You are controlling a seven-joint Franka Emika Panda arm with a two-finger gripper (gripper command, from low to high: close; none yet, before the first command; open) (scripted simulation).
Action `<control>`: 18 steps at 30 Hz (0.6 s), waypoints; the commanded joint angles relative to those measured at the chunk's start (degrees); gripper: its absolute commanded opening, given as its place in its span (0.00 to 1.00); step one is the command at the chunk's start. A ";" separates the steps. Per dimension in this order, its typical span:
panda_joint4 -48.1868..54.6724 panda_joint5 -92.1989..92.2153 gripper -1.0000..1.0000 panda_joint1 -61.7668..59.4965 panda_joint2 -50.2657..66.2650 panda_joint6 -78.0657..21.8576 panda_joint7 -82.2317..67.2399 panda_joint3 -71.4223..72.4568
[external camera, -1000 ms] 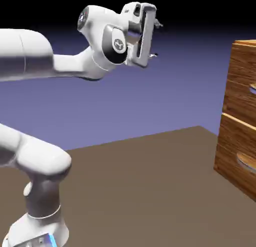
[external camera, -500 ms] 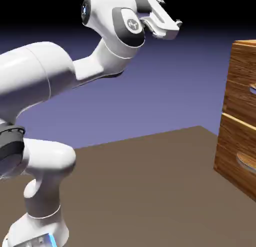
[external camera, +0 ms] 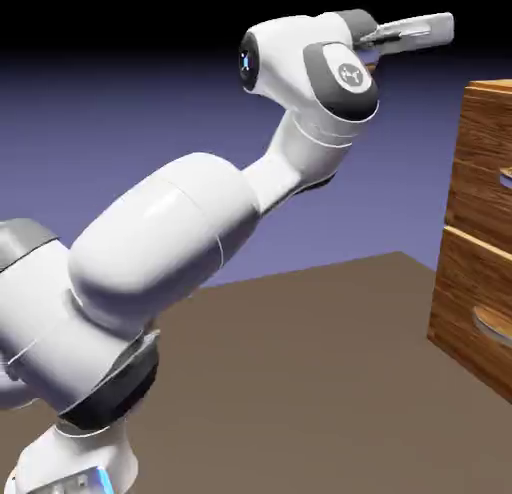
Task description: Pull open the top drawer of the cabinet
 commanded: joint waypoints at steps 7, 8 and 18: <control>5.42 -13.44 0.50 9.29 -4.76 -1.99 -17.45 -6.80; 6.19 -15.36 0.50 10.61 -5.44 -2.28 -19.94 -7.77; 13.93 -34.56 0.50 23.88 -12.24 -5.12 -44.86 -17.48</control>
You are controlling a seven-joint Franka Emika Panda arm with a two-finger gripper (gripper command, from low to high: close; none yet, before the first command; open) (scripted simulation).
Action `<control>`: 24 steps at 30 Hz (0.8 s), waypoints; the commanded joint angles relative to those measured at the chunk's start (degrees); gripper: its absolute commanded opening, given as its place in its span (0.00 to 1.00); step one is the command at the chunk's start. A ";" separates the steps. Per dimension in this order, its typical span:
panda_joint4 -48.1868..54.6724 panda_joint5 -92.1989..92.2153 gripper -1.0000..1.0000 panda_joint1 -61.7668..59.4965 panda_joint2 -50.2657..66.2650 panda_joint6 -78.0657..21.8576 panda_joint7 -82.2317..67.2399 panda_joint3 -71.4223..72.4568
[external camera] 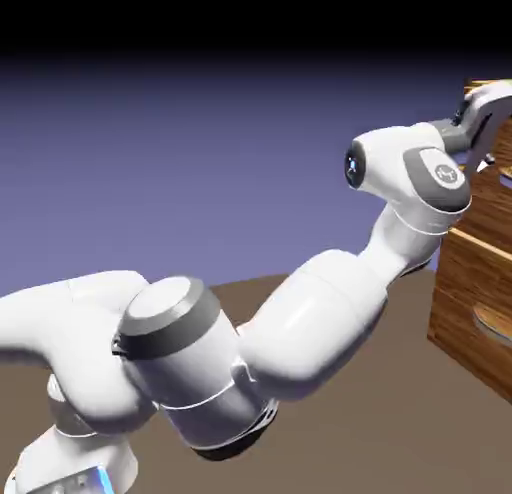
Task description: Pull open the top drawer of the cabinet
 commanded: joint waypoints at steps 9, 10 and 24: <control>9.68 -7.90 0.50 10.16 -2.84 0.67 -12.57 -4.80; 11.75 -7.68 0.50 11.57 -2.78 1.32 -13.05 -4.96; -1.59 -8.73 0.00 2.39 -3.47 -2.78 -10.47 -3.77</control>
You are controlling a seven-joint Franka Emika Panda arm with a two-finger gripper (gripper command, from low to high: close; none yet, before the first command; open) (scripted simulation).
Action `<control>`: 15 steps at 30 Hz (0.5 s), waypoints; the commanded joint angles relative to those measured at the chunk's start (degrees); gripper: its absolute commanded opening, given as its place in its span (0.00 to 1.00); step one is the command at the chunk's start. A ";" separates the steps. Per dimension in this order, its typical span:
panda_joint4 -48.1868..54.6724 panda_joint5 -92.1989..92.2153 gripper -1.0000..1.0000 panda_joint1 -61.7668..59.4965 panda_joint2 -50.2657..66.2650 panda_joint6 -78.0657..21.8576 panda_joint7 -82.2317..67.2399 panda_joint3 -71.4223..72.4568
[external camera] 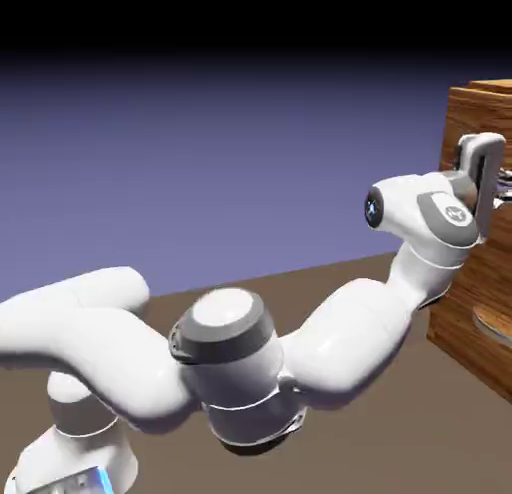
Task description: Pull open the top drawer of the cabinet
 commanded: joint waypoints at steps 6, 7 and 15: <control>-12.46 0.26 0.00 -9.40 -0.58 -3.07 1.77 1.29; -14.54 0.41 0.00 -11.06 -0.69 -3.49 2.02 1.54; -31.15 2.88 0.00 -25.72 -1.86 -5.52 3.29 4.06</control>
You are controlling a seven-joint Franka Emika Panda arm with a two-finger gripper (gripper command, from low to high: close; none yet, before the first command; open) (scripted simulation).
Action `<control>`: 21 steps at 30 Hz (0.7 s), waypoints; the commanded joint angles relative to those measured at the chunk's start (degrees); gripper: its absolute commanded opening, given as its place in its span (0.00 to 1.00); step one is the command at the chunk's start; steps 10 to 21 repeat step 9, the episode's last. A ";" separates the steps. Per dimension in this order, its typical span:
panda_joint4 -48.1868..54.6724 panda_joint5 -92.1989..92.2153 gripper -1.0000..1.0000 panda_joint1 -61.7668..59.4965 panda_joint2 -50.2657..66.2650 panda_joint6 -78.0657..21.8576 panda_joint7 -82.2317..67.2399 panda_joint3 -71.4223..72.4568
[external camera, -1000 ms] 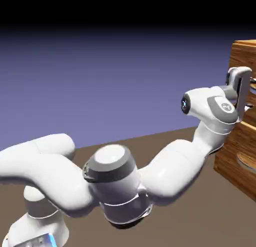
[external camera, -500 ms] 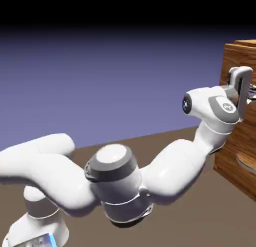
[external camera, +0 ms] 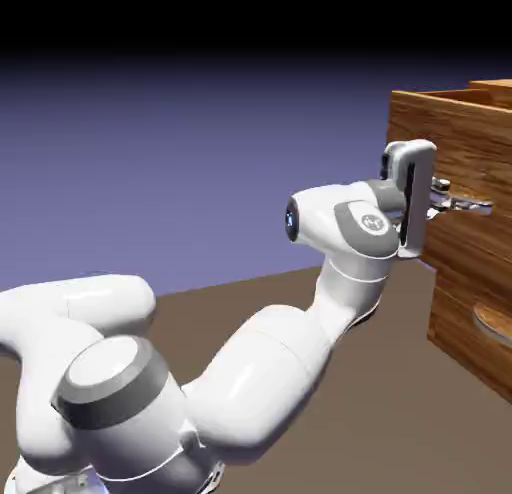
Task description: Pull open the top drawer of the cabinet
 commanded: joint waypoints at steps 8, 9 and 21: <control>-9.78 3.04 1.00 -10.42 -1.08 0.53 -0.13 2.02; -10.23 3.19 1.00 -10.91 -1.13 0.57 -0.14 2.12; -10.23 3.19 1.00 -10.91 -1.13 0.57 -0.14 2.12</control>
